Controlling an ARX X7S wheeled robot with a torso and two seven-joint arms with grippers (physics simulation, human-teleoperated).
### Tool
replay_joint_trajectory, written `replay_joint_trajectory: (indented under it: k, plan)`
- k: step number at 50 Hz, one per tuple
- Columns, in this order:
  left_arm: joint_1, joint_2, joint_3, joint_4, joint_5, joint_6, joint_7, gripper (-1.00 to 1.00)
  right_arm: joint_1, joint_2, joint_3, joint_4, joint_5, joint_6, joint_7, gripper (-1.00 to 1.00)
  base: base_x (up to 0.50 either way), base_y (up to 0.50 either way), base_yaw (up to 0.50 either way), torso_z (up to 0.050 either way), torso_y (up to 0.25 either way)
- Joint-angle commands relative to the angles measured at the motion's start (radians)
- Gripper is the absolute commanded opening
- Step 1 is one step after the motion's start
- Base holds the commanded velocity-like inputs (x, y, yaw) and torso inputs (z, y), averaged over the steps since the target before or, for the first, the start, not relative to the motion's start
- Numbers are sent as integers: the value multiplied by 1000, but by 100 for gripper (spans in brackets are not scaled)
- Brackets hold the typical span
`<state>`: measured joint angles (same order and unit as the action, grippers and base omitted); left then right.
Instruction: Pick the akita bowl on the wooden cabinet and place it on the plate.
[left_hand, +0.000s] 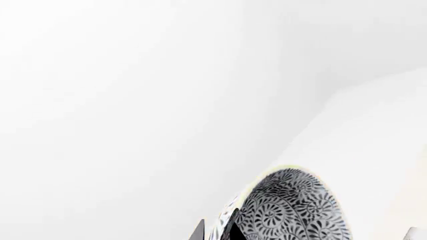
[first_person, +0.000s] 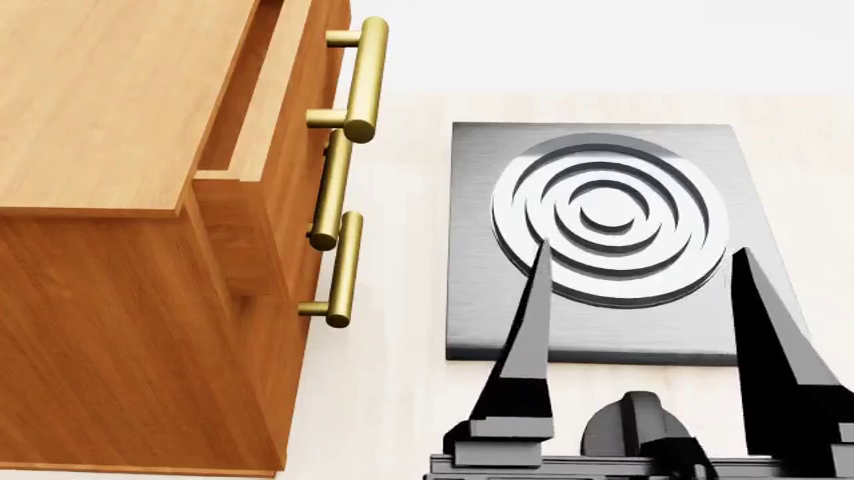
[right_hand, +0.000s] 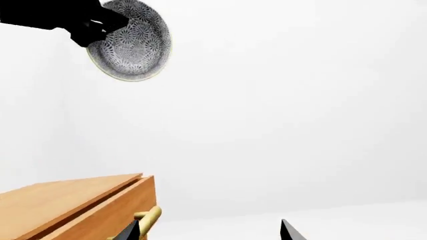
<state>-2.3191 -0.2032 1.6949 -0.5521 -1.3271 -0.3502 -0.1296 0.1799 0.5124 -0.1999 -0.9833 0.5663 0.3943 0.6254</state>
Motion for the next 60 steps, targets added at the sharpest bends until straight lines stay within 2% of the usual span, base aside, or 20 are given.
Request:
replay_joint_trajectory:
  k: [1,8,12,16,25,34,52,60]
  plan:
    - [-1,-64,-44,183,79,26,-19,-100,-12,29,59,-47,84,-24,26,100,0,0,0,0,0]
    - [9,-93,-60,296,115,59,-23,-100,-2,47,42,-59,110,-41,50,100,0,0,0,0,0]
    - [19,-97,-66,330,122,55,-39,-100,47,168,-79,-63,126,-140,168,100,0,0,0,0,0]
    - [30,-103,-65,367,134,53,-47,-100,84,227,-156,-61,129,-194,228,100,0,0,0,0,0]
    - [59,-140,-69,465,149,59,-52,-100,90,240,-179,-44,132,-223,237,100,0,0,0,0,0]
    - [89,-187,-80,507,158,95,8,-100,97,248,-192,-41,130,-229,246,100,0,0,0,0,0]
    - [140,-185,-69,511,202,101,-5,-100,108,263,-215,-36,129,-246,256,100,0,0,0,0,0]
    - [143,-216,-62,554,205,110,64,-100,107,267,-222,-28,129,-258,258,100,0,0,0,0,3]
